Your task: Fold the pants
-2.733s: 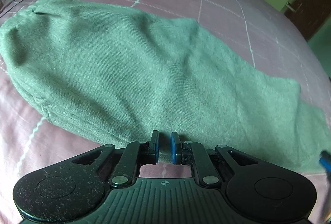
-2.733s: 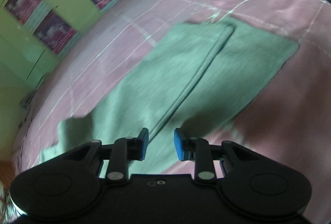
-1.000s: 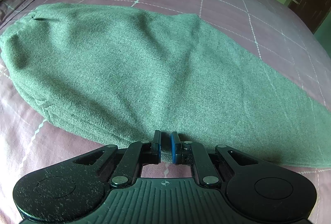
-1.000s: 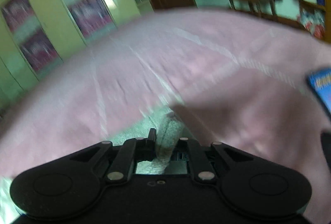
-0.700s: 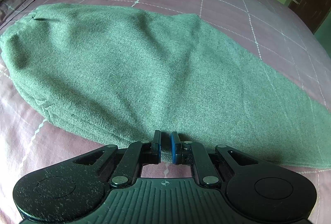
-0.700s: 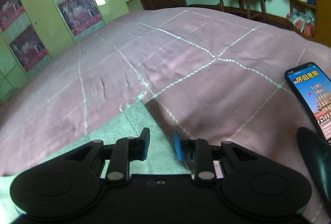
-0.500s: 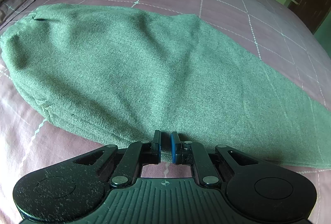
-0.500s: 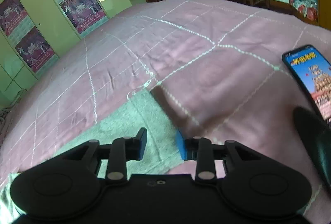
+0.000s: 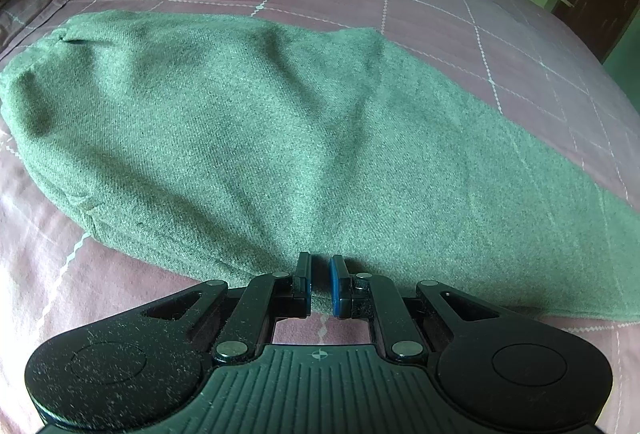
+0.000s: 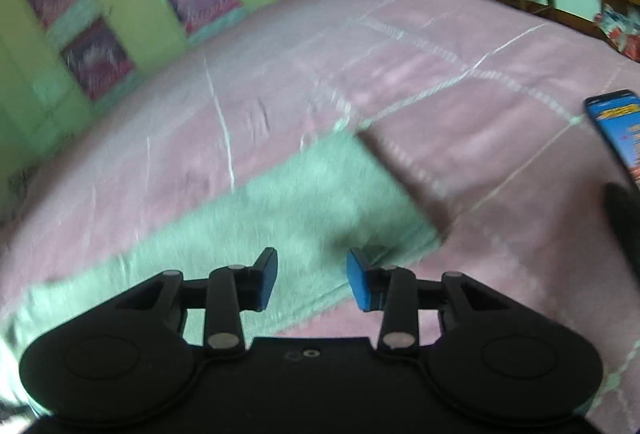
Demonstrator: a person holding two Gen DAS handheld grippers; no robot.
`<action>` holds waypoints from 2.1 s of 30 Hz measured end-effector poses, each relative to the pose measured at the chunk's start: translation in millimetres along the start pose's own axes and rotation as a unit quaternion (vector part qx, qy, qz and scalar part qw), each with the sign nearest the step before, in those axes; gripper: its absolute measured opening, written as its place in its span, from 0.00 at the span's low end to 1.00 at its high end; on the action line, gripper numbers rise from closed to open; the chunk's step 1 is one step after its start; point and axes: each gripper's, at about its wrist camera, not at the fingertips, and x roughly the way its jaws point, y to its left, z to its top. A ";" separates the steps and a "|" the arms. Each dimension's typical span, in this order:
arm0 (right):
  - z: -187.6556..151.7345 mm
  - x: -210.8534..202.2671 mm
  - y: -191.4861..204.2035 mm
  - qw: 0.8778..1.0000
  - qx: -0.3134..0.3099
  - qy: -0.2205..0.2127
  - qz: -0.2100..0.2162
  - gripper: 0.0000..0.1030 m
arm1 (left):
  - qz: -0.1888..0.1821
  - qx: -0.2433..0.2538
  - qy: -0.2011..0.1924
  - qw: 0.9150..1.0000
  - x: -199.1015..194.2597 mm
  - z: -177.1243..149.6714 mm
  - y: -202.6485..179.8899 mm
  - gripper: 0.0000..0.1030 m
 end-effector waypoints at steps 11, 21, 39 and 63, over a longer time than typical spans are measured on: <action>11.0 20.6 26.1 0.999 -0.047 -0.008 -0.008 0.35 | -0.006 0.008 -0.003 1.000 -8.7 6.1 -13.9 0.10; -12.0 41.0 89.3 0.990 -0.133 0.036 0.032 0.33 | -0.020 0.060 0.003 0.998 15.5 7.1 -71.1 0.09; -19.9 24.3 115.1 0.979 -0.198 0.025 0.034 0.33 | -0.042 0.090 -0.014 0.995 -3.5 -1.8 -124.2 0.10; -60.0 47.9 152.8 0.958 -0.285 0.037 0.020 0.40 | -0.003 0.120 -0.042 0.992 14.6 -11.1 -130.3 0.10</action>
